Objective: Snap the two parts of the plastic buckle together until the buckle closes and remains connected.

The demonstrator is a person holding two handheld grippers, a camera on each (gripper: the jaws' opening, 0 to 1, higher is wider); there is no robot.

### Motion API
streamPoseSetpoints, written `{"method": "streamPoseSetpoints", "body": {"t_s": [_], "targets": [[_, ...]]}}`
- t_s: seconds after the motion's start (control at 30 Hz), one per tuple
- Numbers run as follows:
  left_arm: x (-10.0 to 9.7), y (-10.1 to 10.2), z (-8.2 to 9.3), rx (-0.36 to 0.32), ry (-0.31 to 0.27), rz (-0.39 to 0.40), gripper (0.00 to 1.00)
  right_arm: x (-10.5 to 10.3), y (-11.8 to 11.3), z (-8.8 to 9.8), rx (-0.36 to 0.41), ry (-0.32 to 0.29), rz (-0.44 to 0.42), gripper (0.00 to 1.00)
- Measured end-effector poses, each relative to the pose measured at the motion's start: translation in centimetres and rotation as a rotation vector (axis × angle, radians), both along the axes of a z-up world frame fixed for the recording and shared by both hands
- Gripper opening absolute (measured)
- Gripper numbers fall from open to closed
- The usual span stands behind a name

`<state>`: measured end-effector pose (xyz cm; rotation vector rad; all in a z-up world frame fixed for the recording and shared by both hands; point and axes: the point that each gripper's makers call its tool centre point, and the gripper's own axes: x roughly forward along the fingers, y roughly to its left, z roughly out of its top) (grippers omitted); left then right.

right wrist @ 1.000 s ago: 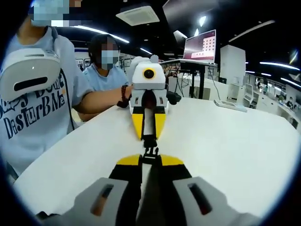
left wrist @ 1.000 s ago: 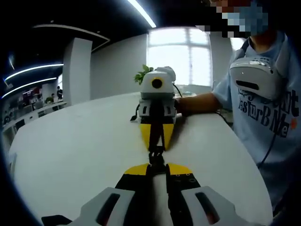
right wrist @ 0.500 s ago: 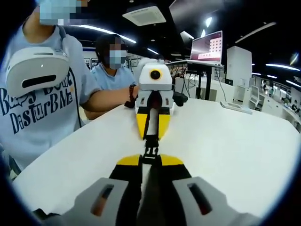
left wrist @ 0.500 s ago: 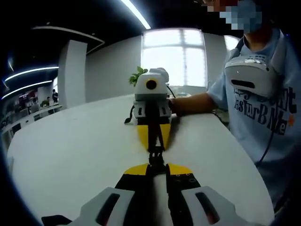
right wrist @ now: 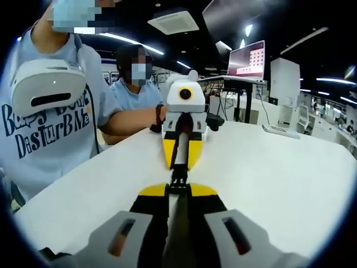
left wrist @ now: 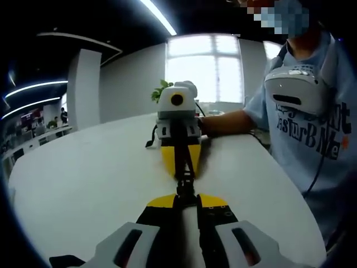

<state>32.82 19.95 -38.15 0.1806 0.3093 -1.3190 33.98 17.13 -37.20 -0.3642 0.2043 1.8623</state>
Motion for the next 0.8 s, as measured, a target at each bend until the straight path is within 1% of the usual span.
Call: {"method": "streamPoseSetpoints", "body": {"t_s": [0.23,0.4,0.53,0.6,0.8], "targets": [[-0.42,-0.44,0.0,-0.001,0.003,-0.035,0.12,-0.44,0.07,-0.34,-0.011,-0.013,0.025,0.13],[-0.51,-0.53,-0.01,0.0,-0.004,-0.046,0.12,-0.59,0.02,-0.42,-0.013,-0.018,0.034,0.12],[-0.6,-1.02,-0.01,-0.003,-0.001,-0.055,0.11,-0.89,0.2,-0.51,-0.017,-0.019,0.041,0.12],[-0.56,-0.96,-0.04,-0.003,0.008,-0.049,0.11,-0.84,0.08,-0.6,-0.023,-0.01,0.035,0.12],[-0.57,-1.02,-0.04,-0.003,0.011,-0.047,0.11,-0.86,0.14,-0.65,-0.025,-0.006,0.029,0.12]]}}
